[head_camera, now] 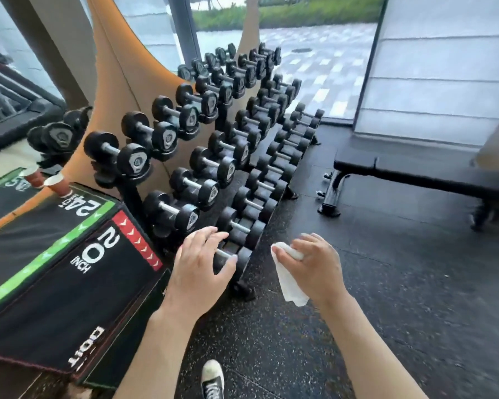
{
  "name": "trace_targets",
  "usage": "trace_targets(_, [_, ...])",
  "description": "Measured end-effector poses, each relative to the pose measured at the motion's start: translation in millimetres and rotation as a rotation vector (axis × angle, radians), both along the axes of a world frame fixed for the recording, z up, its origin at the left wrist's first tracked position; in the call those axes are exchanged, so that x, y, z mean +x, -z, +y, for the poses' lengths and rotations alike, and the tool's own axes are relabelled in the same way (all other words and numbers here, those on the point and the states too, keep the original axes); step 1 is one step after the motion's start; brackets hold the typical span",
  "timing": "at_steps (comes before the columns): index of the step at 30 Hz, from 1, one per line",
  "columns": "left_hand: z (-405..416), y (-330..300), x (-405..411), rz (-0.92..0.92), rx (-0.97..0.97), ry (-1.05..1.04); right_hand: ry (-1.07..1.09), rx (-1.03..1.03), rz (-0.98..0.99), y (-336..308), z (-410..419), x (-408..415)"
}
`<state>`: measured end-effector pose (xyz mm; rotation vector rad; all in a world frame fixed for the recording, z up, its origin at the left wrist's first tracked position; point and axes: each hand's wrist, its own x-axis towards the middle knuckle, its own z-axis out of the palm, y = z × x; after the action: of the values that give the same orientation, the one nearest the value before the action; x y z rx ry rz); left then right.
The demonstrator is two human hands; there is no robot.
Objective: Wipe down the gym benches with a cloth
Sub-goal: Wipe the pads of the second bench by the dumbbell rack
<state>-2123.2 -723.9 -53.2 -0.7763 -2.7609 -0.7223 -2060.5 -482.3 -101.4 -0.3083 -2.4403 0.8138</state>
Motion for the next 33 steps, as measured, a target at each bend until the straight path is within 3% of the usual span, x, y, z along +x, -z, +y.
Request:
trace_targets(5, [38,12,-81,-0.044,0.017,0.167,0.185,0.046,-0.016,2,25,-35])
trace_targets(9, [64,25,-151,-0.072,0.062,0.306,0.331,-0.033,-0.017,6,38,-72])
trace_targets(17, [91,58,-264,-0.166,0.065,0.517,0.435,-0.089,-0.12,10,44,-150])
trace_targets(26, [129,50,-303,-0.214,0.115,0.614,0.395,-0.102,-0.176,-11,66,-163])
trace_targets(33, [191,45,-308,-0.206,0.107,0.707,0.485,-0.113,-0.132,-11,113,-151])
